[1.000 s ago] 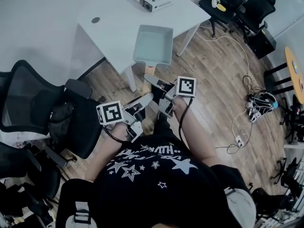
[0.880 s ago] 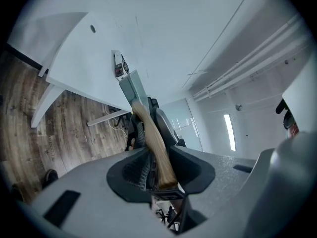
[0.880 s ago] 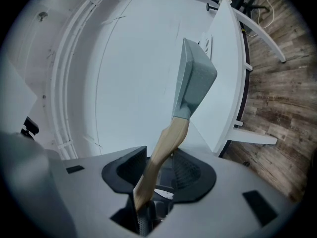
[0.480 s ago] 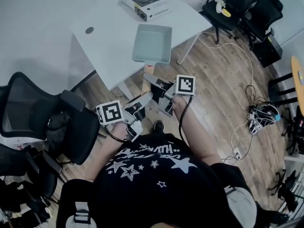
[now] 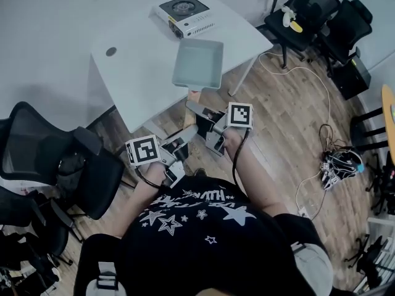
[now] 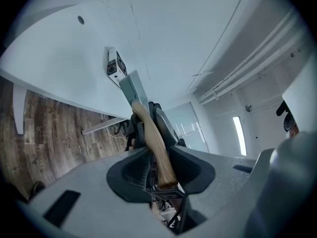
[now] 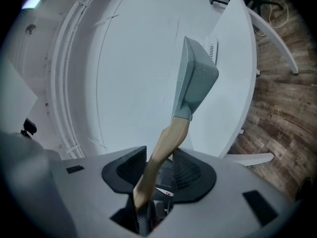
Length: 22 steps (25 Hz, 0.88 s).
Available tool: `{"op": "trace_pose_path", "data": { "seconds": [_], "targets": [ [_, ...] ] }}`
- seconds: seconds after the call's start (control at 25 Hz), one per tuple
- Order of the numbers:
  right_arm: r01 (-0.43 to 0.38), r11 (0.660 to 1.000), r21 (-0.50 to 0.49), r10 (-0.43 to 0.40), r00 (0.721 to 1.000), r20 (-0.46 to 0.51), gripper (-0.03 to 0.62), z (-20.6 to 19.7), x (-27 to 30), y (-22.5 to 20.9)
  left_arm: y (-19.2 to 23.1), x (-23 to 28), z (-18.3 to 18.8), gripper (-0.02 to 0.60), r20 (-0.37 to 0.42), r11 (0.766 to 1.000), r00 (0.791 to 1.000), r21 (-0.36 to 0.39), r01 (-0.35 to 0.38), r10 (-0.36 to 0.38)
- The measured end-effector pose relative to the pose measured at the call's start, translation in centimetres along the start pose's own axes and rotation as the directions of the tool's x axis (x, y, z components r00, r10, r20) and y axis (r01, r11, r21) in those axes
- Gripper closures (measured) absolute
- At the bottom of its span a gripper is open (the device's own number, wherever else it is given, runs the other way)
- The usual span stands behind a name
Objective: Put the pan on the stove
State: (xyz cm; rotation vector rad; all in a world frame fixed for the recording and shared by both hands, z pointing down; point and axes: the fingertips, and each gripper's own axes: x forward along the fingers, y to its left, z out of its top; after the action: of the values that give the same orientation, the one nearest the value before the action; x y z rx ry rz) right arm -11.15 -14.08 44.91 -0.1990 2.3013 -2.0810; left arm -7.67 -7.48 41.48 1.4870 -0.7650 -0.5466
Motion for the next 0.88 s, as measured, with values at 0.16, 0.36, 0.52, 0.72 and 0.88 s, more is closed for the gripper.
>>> {"op": "trace_pose_path", "data": {
  "seconds": [0.16,0.36,0.52,0.72,0.88],
  "targets": [
    [-0.015,1.0,-0.013,0.015,1.0,-0.004,0.433,-2.2,0.9,0.1,0.6,-2.3,-0.6,0.466,0.007,1.0,1.0,0.03,-0.002,0.002],
    [-0.046,0.999,-0.02,0.046,0.999,0.009,0.431,-2.2,1.0,-0.7,2.1,-2.1,-0.5,0.465,-0.02,0.994,0.999,0.105,-0.024,0.026],
    [-0.033,0.999,-0.024,0.033,0.999,0.017,0.431,-1.8,0.8,-1.6,2.9,-1.7,-0.4,0.465,-0.034,0.995,0.999,0.098,-0.029,0.033],
    [-0.015,0.999,-0.031,0.016,0.999,0.029,0.43,-4.2,-0.6,-1.0,2.4,-3.0,-2.9,0.465,-0.039,0.996,0.999,0.085,0.009,-0.006],
    [0.01,0.998,-0.054,-0.009,1.0,0.016,0.43,-5.8,-1.7,-1.4,2.6,-3.5,-4.8,0.465,-0.033,0.996,0.999,0.081,0.028,-0.025]
  ]
}}
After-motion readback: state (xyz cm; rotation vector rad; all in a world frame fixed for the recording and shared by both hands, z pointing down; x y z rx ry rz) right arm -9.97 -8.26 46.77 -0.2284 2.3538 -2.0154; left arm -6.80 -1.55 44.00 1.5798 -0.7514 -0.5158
